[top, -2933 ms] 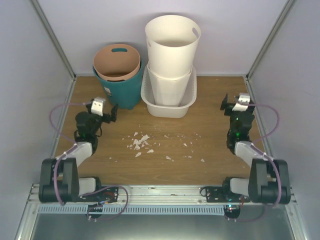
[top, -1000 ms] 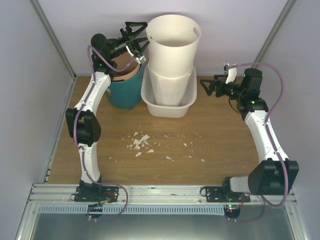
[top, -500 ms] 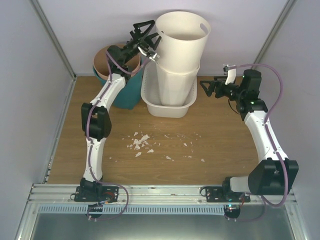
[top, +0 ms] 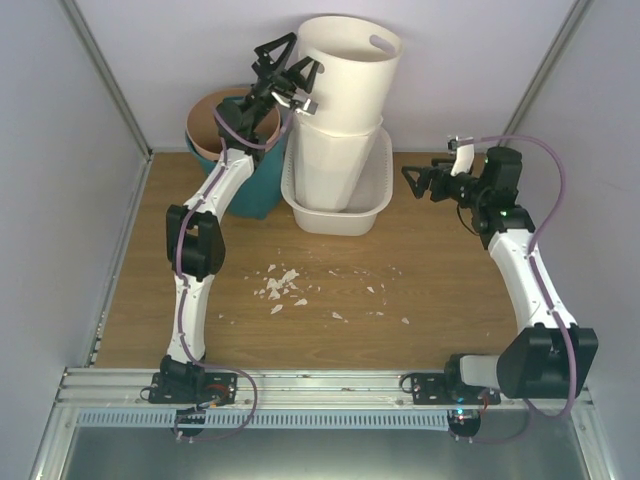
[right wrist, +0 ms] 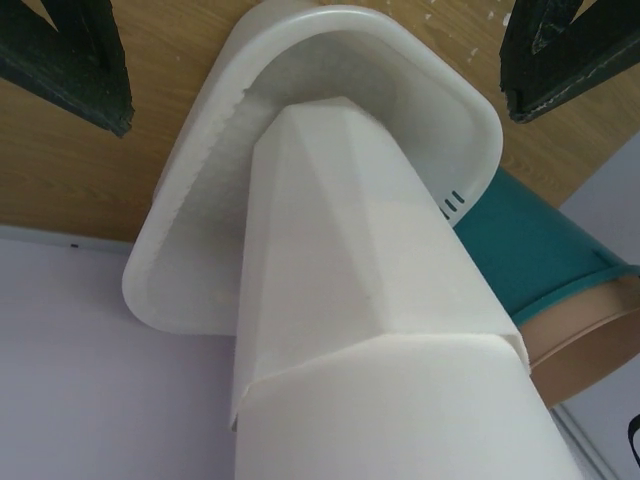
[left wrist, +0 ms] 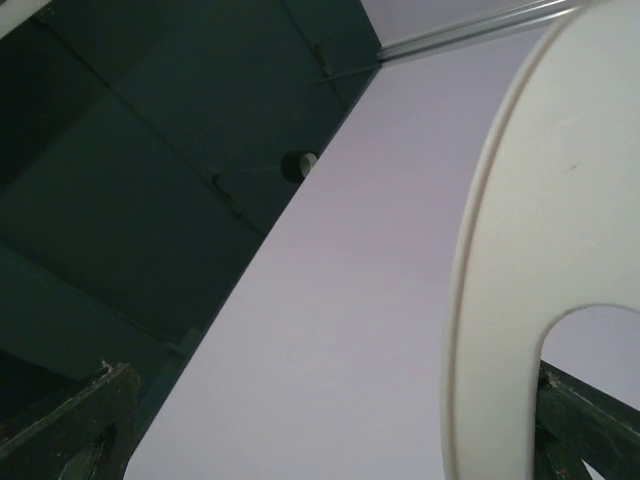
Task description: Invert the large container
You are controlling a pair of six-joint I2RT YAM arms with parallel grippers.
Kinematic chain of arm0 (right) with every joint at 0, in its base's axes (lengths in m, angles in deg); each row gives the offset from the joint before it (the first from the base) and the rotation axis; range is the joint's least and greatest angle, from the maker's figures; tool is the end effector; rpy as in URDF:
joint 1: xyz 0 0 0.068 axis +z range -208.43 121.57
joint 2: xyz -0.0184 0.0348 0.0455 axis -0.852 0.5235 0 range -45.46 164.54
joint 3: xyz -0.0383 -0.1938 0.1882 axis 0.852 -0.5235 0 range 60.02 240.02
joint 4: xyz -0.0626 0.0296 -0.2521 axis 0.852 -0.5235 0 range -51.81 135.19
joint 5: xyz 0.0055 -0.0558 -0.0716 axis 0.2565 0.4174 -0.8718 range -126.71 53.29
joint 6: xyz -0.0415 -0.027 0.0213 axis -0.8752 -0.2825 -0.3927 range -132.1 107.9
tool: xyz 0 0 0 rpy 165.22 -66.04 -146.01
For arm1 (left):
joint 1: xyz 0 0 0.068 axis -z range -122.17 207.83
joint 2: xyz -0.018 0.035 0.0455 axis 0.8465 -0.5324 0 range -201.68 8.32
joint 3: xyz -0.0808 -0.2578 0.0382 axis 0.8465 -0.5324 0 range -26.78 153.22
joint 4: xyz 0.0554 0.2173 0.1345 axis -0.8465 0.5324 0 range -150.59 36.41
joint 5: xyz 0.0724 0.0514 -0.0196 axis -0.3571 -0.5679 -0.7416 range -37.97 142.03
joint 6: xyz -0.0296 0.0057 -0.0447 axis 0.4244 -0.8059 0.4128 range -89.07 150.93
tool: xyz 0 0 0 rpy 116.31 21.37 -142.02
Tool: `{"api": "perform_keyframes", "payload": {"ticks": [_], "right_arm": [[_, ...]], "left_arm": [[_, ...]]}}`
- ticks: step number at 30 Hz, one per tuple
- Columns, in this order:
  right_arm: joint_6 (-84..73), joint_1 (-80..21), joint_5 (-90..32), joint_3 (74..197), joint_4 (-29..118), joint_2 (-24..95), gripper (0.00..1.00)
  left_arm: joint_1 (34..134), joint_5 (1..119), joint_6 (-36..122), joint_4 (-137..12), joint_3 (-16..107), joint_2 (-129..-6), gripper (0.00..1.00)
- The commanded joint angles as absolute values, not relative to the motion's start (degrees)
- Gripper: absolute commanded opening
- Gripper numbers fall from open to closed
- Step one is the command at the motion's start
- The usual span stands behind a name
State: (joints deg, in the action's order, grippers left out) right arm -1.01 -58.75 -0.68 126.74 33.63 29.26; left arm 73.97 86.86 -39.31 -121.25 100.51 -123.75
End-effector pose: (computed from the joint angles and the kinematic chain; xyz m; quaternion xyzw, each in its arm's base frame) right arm 0.2984 0.0192 0.3592 -0.1003 0.7908 0.3031 0.5223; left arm 0.4785 -0.1597 0.4344 0.4002 0.0082 0.3366 0.8523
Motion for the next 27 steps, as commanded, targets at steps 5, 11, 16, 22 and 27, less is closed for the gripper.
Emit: {"api": "perform_keyframes", "payload": {"ticks": [5, 11, 16, 22, 27], "right_arm": [[6.16, -58.43, -1.52, 123.30, 40.83, 28.69, 1.00], [14.30, -53.16, -7.66, 132.06, 40.88, 35.01, 1.00], [20.57, -50.51, -8.58, 139.10, 40.09, 42.15, 1.00], [20.39, -47.72, -12.60, 143.08, 38.98, 46.85, 1.00], [19.62, -46.75, -13.38, 143.14, 37.60, 48.51, 1.00]], "left_arm": [[74.69, 84.05, -40.11, -133.23, 103.07, -121.95, 0.99], [75.81, 84.61, -41.41, -137.02, 99.33, -120.00, 0.99], [76.65, 83.53, -41.17, -138.86, 96.11, -117.85, 0.99], [76.81, 83.09, -41.64, -143.81, 88.66, -114.90, 0.99], [77.02, 82.37, -41.78, -147.46, 83.12, -112.87, 0.99]]}}
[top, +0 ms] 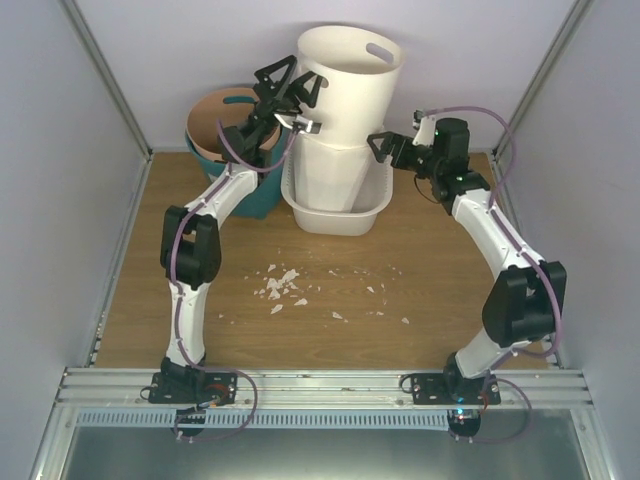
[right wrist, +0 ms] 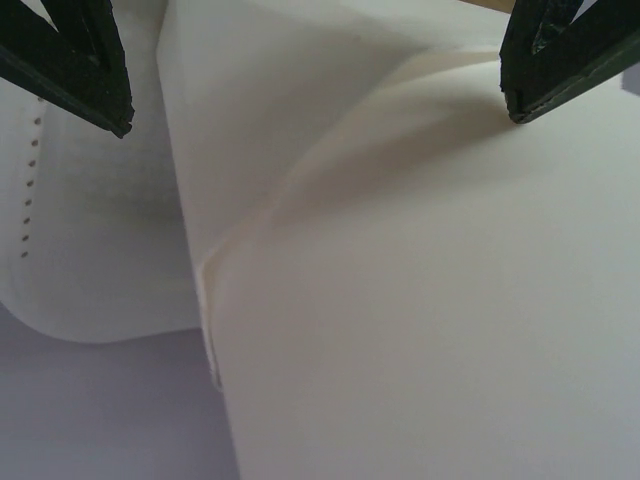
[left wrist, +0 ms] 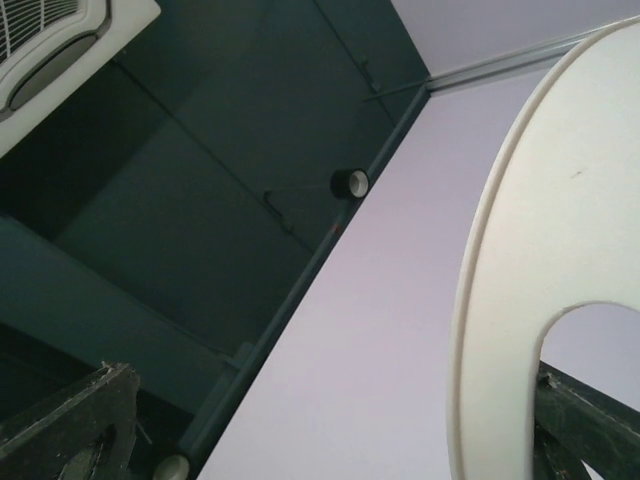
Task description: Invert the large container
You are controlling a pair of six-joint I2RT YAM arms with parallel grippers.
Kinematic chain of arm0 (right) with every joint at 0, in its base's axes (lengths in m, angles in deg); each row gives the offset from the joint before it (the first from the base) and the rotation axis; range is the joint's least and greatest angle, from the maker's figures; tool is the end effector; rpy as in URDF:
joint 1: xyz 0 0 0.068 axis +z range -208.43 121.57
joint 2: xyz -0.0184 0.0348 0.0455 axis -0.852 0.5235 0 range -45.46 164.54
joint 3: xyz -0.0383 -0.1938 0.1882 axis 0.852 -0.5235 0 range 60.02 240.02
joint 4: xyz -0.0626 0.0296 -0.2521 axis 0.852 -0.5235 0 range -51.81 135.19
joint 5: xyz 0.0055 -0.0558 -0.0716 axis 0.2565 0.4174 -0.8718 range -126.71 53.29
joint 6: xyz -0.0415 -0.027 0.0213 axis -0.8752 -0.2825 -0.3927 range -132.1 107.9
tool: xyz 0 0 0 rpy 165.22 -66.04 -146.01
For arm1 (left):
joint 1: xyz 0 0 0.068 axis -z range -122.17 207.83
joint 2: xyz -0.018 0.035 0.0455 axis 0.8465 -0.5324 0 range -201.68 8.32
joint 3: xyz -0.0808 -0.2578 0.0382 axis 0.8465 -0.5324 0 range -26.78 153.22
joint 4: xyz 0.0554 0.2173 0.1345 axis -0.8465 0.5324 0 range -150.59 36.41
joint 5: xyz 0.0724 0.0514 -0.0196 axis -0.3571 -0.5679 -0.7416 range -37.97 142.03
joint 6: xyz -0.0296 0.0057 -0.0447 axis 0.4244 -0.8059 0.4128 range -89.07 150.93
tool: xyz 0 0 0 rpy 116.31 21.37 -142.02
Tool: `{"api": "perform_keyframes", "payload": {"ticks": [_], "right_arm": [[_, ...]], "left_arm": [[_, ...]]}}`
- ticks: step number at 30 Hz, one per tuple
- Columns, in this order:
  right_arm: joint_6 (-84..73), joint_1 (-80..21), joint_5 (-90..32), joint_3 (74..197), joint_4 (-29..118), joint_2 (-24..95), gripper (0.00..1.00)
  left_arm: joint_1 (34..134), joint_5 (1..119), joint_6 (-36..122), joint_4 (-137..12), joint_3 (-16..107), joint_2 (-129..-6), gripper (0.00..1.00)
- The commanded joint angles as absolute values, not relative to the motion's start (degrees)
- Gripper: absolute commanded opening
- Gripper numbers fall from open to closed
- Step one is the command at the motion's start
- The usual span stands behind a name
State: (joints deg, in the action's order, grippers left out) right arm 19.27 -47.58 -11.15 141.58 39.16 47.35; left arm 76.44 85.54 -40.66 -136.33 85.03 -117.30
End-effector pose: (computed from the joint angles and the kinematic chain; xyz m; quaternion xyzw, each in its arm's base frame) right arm 0.3765 0.0878 0.3568 0.0108 0.7961 0.3745 0.4752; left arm 0.4437 -0.1702 0.4194 0.3619 -0.0342 0.3517 0.8626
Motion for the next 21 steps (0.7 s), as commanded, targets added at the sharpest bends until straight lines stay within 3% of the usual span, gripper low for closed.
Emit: {"api": "perform_keyframes", "payload": {"ticks": [1, 21], "right_arm": [[19.41, -46.54, -13.68, 143.03, 37.33, 48.50, 1.00], [20.78, -40.65, -16.63, 133.50, 37.64, 49.86, 1.00]], "left_arm": [[77.04, 82.29, -41.88, -147.90, 82.63, -112.68, 0.99], [78.37, 78.64, -41.12, -148.84, 83.43, -109.26, 0.99]]}}
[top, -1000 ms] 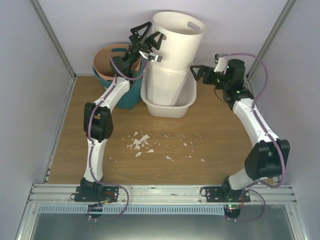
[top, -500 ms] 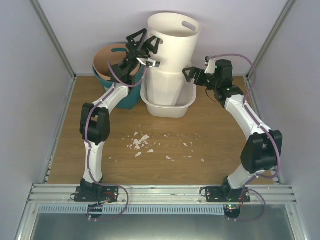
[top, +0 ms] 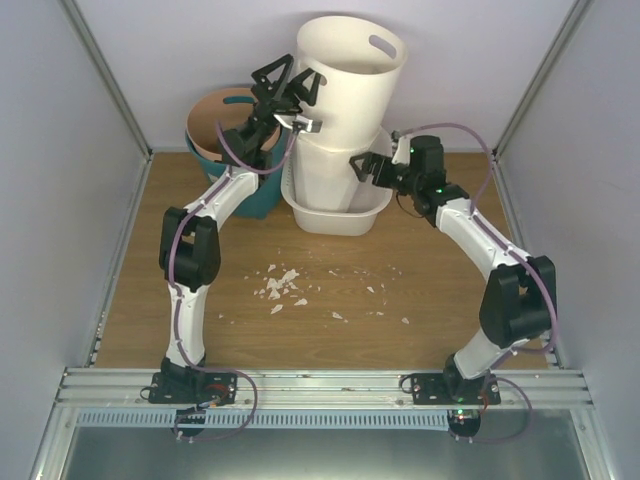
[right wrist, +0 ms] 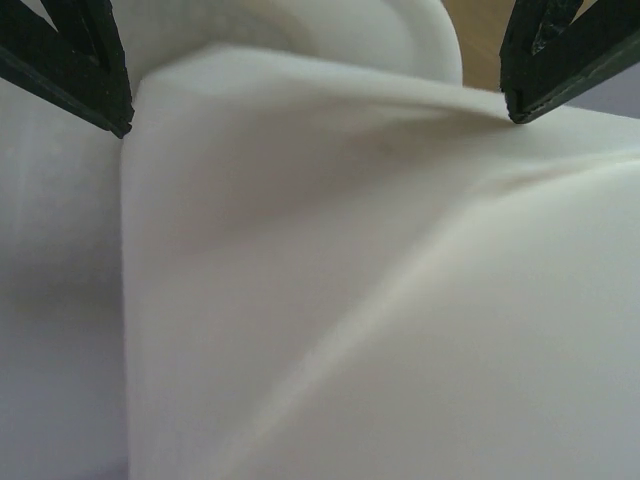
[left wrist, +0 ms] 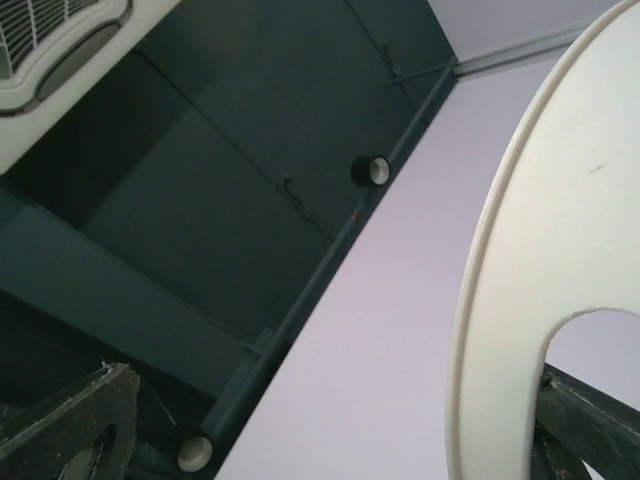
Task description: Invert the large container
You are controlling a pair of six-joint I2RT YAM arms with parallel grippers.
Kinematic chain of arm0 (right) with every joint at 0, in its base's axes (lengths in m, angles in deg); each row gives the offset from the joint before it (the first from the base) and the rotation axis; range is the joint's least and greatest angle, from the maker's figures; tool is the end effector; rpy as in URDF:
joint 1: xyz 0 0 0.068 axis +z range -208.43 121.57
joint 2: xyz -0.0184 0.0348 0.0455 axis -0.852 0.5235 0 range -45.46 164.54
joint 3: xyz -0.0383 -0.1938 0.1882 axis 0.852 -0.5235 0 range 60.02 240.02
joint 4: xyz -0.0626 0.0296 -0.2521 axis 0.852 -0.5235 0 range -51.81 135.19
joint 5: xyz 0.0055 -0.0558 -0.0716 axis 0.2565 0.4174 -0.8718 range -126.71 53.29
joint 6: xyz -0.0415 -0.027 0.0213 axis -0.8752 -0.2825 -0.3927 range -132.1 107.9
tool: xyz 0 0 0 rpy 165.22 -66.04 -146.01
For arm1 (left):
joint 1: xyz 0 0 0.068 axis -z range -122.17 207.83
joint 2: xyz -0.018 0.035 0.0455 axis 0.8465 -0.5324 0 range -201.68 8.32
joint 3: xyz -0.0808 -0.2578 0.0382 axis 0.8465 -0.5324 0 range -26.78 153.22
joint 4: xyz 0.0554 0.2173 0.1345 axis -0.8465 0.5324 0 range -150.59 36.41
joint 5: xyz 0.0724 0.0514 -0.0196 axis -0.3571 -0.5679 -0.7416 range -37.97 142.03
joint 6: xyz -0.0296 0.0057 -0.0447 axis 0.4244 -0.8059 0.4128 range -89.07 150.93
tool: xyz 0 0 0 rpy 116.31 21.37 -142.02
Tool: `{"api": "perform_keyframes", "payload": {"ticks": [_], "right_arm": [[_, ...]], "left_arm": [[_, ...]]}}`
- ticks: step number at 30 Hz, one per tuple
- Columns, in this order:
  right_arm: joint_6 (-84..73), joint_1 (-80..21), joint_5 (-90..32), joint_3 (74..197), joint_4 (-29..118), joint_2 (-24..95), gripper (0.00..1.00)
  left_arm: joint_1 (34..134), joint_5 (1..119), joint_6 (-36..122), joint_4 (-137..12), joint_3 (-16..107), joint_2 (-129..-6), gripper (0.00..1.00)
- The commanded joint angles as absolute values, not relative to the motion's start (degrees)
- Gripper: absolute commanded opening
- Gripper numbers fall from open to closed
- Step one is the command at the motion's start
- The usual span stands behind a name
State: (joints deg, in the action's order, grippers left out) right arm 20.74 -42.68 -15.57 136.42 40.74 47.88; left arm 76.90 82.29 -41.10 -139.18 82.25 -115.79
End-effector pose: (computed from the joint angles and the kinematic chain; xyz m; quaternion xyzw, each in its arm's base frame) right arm 0.3691 0.1174 0.3241 0.0184 0.8184 0.3661 0.4426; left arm 0.4355 -0.1696 0.4201 0.3358 -0.0265 0.3654 0.8677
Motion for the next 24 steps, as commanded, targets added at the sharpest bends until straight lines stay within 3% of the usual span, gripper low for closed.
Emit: {"api": "perform_keyframes", "payload": {"ticks": [1, 11, 24], "right_arm": [[20.89, -40.47, -16.77, 133.03, 37.76, 49.94, 1.00], [18.71, -40.13, -18.61, 132.63, 35.41, 47.45, 1.00], [13.00, -40.08, -18.87, 130.82, 26.94, 35.21, 1.00]], "left_arm": [[78.32, 78.45, -40.92, -148.88, 83.56, -109.08, 0.99], [78.45, 78.04, -39.88, -147.65, 86.84, -108.46, 0.99], [78.36, 78.48, -40.90, -148.34, 86.86, -106.09, 0.99]]}}
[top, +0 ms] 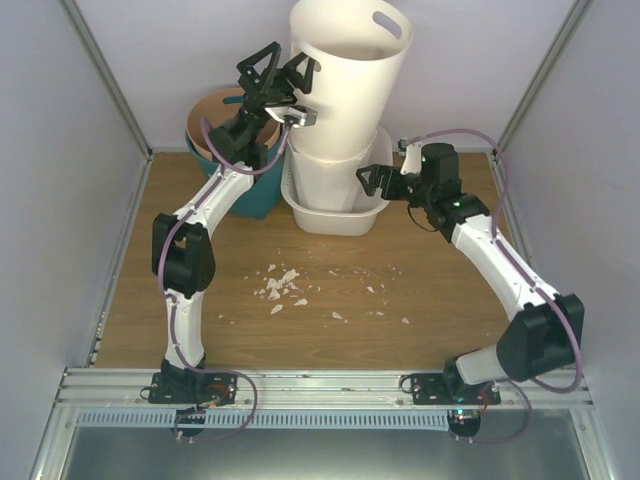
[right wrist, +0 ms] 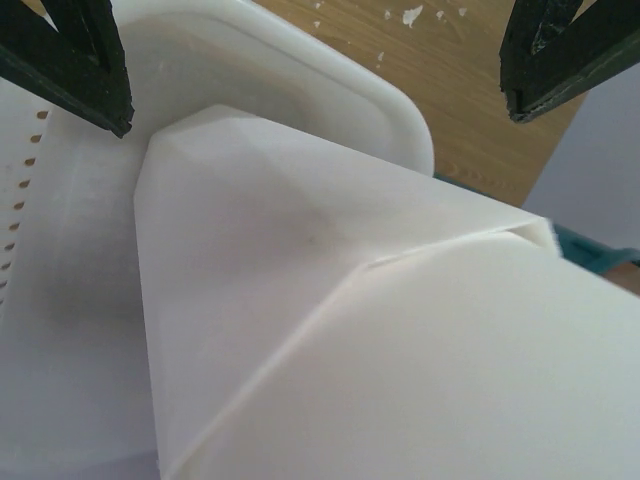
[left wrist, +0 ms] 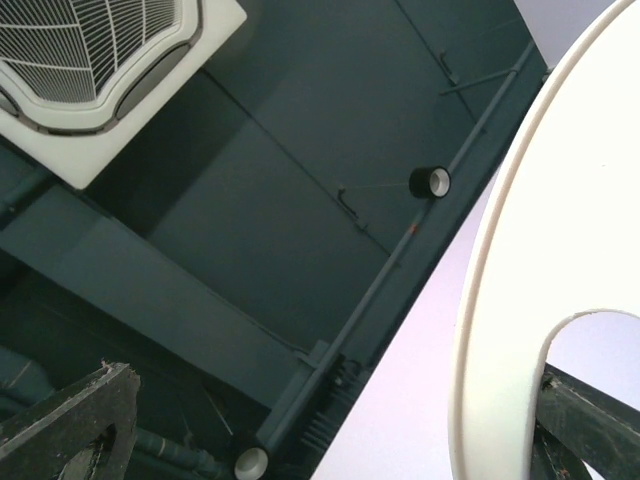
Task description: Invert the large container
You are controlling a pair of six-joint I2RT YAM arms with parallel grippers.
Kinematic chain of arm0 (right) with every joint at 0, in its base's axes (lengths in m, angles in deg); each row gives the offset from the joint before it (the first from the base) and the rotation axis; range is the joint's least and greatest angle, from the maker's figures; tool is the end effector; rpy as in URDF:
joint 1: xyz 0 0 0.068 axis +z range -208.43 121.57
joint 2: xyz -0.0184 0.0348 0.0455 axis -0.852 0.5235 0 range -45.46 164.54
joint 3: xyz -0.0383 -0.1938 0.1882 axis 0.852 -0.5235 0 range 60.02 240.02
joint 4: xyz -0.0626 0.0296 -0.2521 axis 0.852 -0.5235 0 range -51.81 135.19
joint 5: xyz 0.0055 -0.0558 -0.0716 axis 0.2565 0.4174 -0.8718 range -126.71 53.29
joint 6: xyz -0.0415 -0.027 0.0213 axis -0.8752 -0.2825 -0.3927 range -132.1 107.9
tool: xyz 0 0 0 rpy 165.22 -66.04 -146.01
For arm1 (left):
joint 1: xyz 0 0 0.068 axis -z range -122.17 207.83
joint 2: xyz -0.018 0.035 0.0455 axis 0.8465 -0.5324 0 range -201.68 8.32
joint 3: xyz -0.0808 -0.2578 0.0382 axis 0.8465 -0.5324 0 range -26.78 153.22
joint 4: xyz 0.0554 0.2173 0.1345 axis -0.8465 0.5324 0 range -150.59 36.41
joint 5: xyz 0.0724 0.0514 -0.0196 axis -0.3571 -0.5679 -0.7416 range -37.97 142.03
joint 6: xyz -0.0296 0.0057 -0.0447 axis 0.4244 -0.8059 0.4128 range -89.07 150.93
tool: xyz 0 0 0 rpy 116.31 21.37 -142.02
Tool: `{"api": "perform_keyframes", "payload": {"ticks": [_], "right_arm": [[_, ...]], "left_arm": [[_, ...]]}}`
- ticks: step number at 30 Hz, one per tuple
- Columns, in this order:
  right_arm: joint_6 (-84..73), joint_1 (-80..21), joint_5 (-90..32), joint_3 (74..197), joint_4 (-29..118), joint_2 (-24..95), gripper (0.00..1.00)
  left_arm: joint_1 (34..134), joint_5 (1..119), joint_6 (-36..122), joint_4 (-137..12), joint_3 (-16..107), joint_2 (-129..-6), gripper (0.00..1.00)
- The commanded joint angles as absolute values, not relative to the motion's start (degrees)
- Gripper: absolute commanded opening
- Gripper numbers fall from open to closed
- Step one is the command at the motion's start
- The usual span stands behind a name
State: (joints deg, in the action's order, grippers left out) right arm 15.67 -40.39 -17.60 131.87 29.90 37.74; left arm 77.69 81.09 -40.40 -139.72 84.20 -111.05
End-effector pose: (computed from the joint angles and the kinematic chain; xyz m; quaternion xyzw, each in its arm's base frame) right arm 0.3169 0.1154 0.3381 -0.0157 0.8435 0.3317 0.4221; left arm 0.4036 -0.1642 0.4665 0.2888 -0.0634 0.3766 0.8779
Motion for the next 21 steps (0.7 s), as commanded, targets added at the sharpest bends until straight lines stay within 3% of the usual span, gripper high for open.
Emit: {"api": "perform_keyframes", "payload": {"ticks": [1, 13, 21], "right_arm": [[12.87, -40.08, -18.92, 130.66, 26.65, 34.95, 1.00], [12.16, -42.15, -26.12, 129.62, 26.19, 31.60, 1.00], [8.37, -51.93, -27.51, 131.53, 22.35, 27.99, 1.00]], "left_arm": [[78.34, 78.44, -40.96, -148.42, 86.98, -106.05, 0.99], [78.31, 79.49, -41.43, -148.09, 87.16, -102.86, 0.99], [78.36, 79.90, -41.35, -147.86, 85.12, -99.14, 0.99]]}}
